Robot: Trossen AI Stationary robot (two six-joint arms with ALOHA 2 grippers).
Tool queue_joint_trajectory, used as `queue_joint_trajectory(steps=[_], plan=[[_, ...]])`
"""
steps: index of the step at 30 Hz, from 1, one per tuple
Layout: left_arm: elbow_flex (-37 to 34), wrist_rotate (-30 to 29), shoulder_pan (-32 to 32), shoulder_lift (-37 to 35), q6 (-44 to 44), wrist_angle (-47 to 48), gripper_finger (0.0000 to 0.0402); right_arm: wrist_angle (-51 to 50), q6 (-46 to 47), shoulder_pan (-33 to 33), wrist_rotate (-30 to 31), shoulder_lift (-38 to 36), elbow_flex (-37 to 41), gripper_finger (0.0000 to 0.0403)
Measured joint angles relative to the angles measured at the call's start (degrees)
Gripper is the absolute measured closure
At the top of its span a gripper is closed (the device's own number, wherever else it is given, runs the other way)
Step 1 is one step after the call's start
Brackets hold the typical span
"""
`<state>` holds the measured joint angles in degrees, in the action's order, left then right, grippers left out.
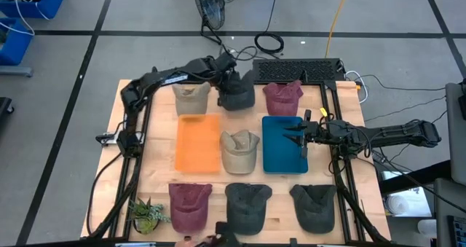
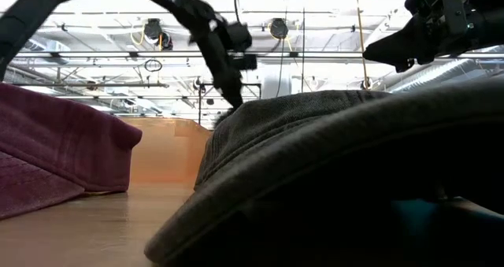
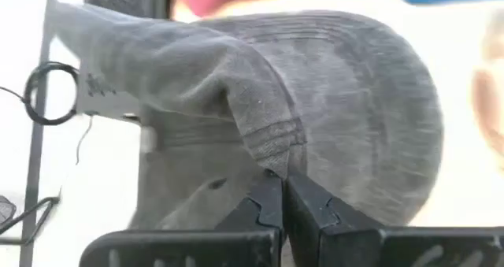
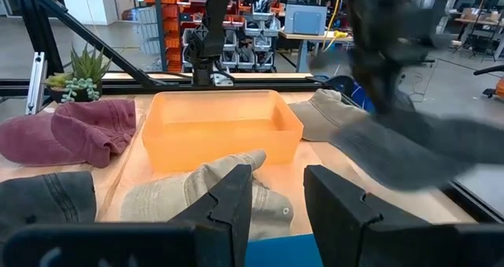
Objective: Pick & Place hat
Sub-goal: Put the top black cap into the orange bin
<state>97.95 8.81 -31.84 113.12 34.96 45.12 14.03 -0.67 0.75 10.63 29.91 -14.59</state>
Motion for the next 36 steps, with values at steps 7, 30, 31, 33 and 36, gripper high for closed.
queue_joint_trajectory(steps=[7,30,31,33,36], plan=[[-0.5,1.7,4.9,-11.9,-4.9,17.3,0.0397,2.0,0.2,0.1,-0.4,-0.3,0.0,0.0298],[-46.3,-4.9,23.7,-45.4,-26.9,-2.5,0.0396,3.2,1.9,0.1,-1.8,-1.2,0.0,0.0298],[-47.6,-5.0,23.8,-45.7,-27.1,-3.6,0.0394,3.4,2.3,0.1,-1.8,-1.2,0.0,0.0298],[-49.6,-5.0,24.4,-46.1,-27.2,-4.7,0.0395,3.5,3.0,0.1,-1.8,-1.2,0.0,0.0298],[-51.9,-4.9,25.2,-46.0,-27.2,-6.1,0.0398,3.0,3.3,0.1,-1.8,-1.1,0.0,0.0298]])
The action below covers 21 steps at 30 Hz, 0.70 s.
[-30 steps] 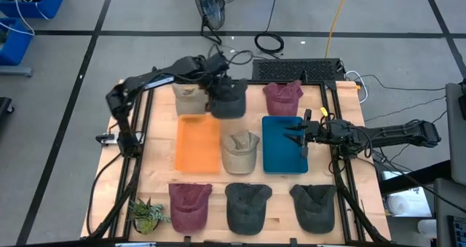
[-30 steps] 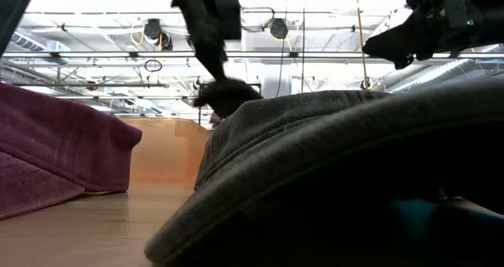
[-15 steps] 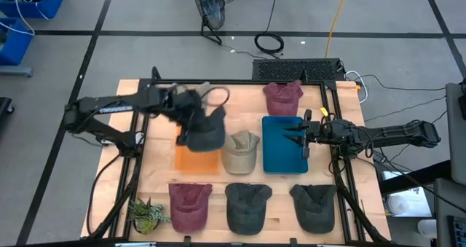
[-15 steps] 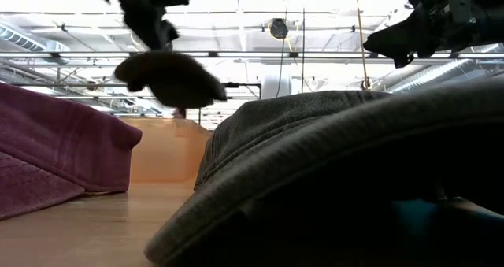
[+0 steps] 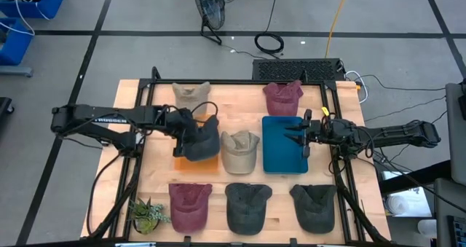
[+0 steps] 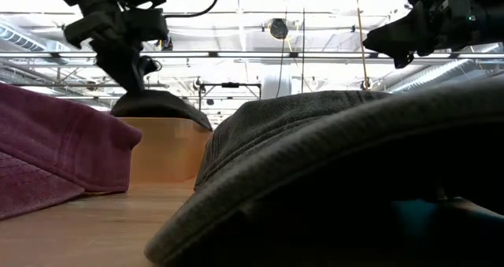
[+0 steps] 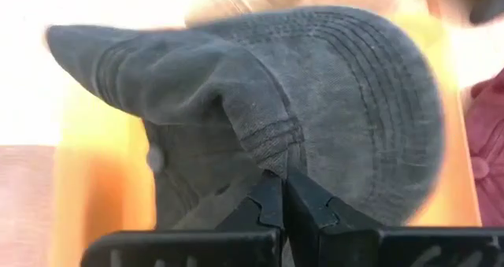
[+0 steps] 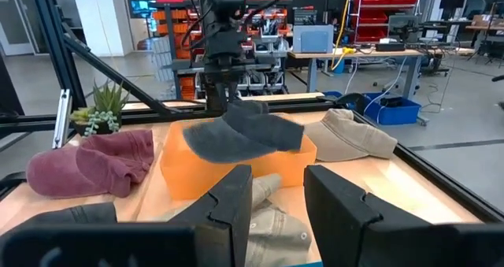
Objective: Pick & Place hat
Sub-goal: Put the top black cap into the orange bin
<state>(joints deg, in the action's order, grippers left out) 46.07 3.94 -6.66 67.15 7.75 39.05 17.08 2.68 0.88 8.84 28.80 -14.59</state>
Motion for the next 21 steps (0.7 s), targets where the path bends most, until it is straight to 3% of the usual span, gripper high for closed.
queue_joint_trajectory(steps=[10,21], plan=[[-1.3,0.5,3.6,-2.4,6.4,-6.6,0.0392,-3.1,2.3,0.0,0.0,0.0,0.0,0.0298],[-1.3,0.5,4.3,-5.4,7.1,-3.9,0.0394,-4.0,2.7,0.0,0.0,0.0,0.0,0.0298]])
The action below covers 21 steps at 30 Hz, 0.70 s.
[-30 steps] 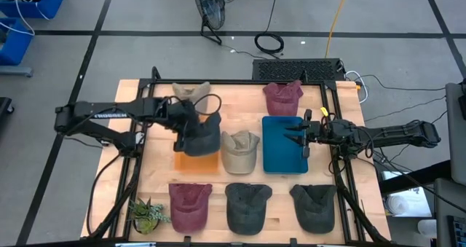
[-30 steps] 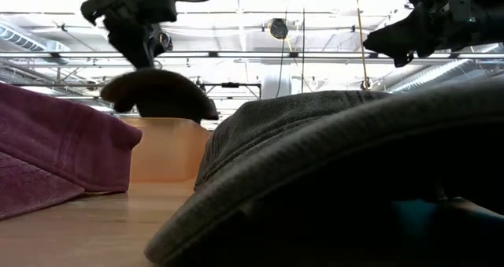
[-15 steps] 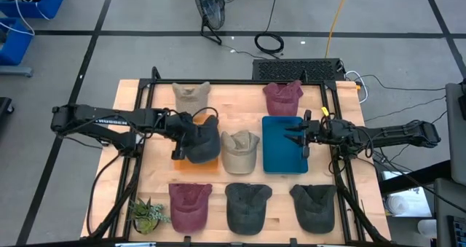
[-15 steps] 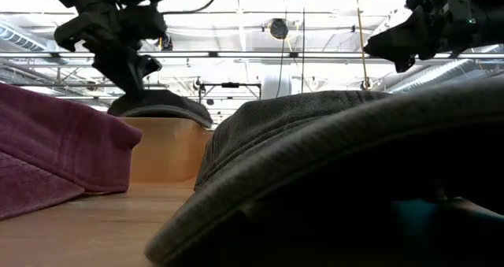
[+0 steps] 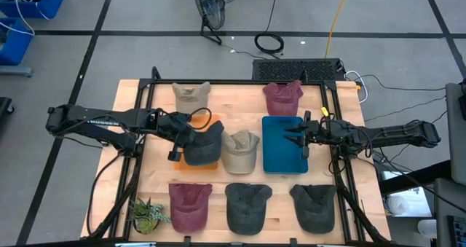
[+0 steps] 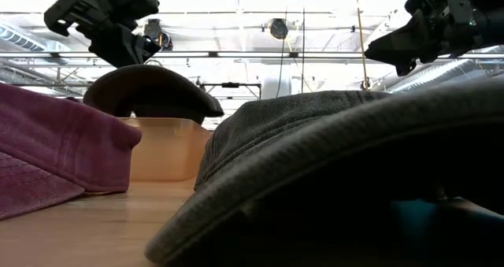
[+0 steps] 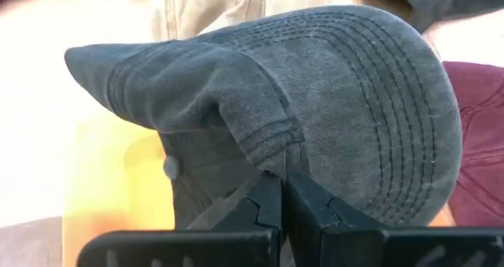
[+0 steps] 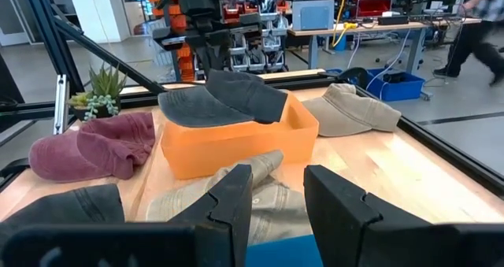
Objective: Pick & Place hat
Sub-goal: Put the top black cap into the orange bin
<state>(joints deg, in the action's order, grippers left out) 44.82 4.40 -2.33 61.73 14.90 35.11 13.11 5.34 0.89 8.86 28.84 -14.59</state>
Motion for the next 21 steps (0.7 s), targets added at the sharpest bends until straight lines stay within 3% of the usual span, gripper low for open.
queue_joint_trajectory(steps=[8,21], plan=[[-0.1,-3.0,0.0,0.0,-0.7,4.8,0.0397,-0.1,0.0,0.0,0.0,0.0,0.0,0.0298],[-8.4,-4.0,0.0,0.0,-0.2,-3.2,0.039,-0.1,0.4,0.0,0.1,0.0,0.0,0.0298]])
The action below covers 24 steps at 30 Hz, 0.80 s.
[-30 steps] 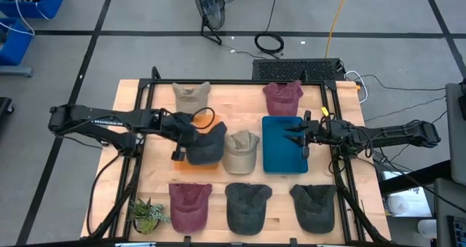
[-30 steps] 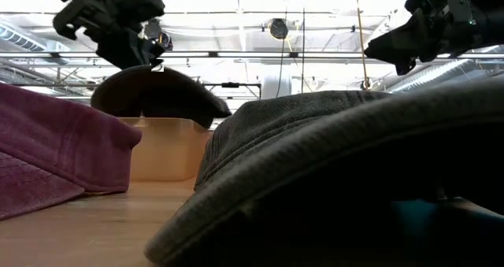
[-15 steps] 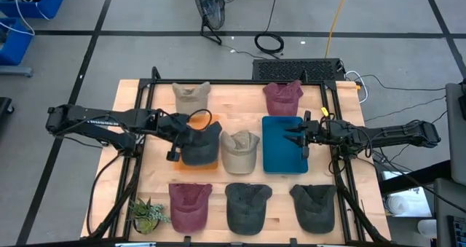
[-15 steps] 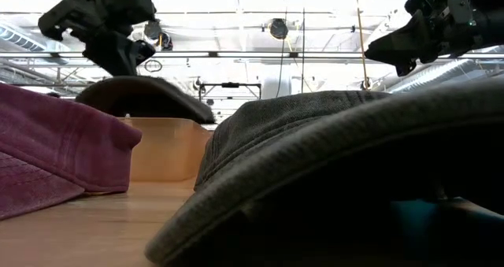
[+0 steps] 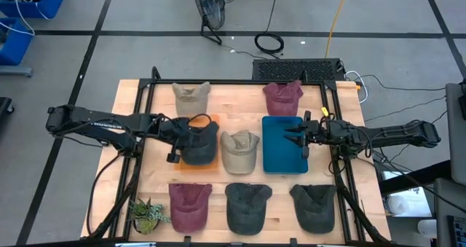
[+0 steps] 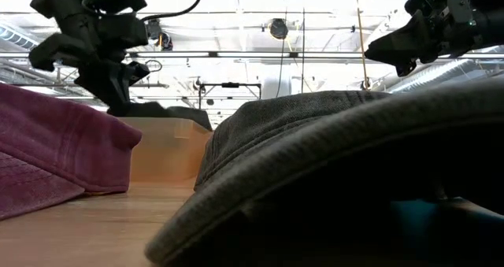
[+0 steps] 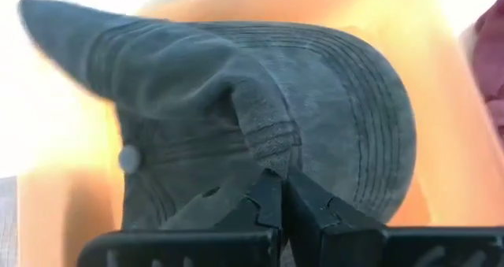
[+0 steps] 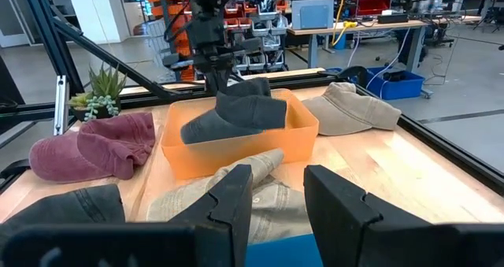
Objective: Pick & Place hat
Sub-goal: Put the top black cap into the orange bin
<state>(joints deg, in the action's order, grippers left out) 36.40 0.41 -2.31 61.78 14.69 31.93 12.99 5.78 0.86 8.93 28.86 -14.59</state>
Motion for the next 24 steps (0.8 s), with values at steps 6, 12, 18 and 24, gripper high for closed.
queue_joint_trajectory(steps=[6,12,18,24], plan=[[-0.2,-1.1,0.0,0.0,0.4,0.5,0.0397,0.0,0.0,0.0,0.0,0.0,0.0,0.0298],[-0.2,-1.1,0.0,0.0,-1.1,0.5,0.0386,0.0,0.0,0.0,0.0,0.0,0.0,0.0298],[-0.2,-1.1,0.0,0.0,-4.4,0.5,0.0384,0.0,0.0,0.0,0.0,0.0,0.0,0.0298],[-0.2,-1.1,0.0,0.0,-6.7,0.5,0.0377,0.0,0.0,0.0,0.0,0.0,0.0,0.0298]])
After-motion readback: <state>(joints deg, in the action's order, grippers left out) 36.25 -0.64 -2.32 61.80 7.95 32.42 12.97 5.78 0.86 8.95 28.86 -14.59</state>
